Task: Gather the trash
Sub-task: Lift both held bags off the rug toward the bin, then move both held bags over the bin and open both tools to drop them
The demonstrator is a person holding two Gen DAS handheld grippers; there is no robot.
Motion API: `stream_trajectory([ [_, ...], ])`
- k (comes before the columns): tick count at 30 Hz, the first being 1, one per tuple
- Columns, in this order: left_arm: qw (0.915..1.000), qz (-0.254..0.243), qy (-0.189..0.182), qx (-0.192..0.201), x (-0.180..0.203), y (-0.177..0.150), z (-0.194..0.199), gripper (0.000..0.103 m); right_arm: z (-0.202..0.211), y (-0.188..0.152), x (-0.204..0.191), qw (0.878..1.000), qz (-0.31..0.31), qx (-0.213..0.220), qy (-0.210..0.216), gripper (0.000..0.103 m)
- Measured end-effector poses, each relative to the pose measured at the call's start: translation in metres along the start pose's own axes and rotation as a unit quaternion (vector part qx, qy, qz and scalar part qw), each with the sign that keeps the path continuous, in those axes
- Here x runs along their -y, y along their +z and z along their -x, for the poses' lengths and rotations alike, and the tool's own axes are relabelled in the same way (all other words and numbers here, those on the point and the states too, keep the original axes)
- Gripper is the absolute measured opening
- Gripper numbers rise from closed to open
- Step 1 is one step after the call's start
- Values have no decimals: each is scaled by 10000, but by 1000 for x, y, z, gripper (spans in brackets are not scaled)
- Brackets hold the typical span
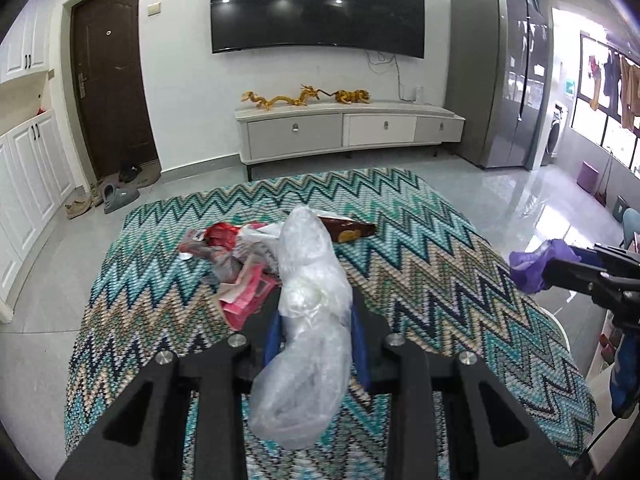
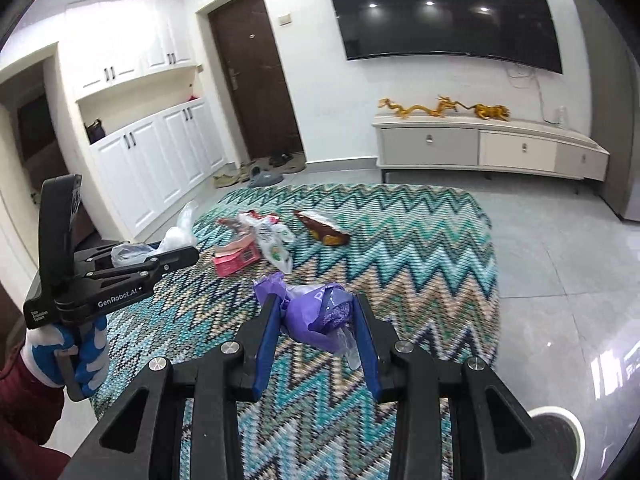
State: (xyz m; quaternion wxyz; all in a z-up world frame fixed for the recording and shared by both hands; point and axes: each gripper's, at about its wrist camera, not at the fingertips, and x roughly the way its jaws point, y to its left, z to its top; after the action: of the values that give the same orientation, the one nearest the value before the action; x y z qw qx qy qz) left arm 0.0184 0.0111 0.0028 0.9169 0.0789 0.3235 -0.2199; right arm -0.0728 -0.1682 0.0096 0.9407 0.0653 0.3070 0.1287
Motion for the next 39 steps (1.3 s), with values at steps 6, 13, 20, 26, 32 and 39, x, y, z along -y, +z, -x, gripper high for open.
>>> stream_trajectory([
  [6, 9999, -112, -107, -56, 19, 3, -8, 29, 15, -4, 17, 9996, -170, 138, -173, 34],
  [13, 9993, -268, -229, -136, 43, 7, -15, 29, 37, -6, 37, 9982, -326, 367, -359, 34],
  [20, 9969, -618, -444, -212, 83, 17, -20, 29, 63, -18, 72, 9939, -591, 570, -739, 34],
  [26, 9898, -958, -963, -423, 138, 25, -35, 29, 92, -35, 111, 9849, -920, 717, -1279, 34],
  [32, 9732, -1205, -1807, -762, 212, 29, -59, 29, 126, -69, 161, 9674, -1413, 623, -2007, 34],
  [39, 9481, -1576, -2462, -1254, 300, 21, -87, 30, 140, -117, 212, 9435, -2093, 212, -2561, 34],
])
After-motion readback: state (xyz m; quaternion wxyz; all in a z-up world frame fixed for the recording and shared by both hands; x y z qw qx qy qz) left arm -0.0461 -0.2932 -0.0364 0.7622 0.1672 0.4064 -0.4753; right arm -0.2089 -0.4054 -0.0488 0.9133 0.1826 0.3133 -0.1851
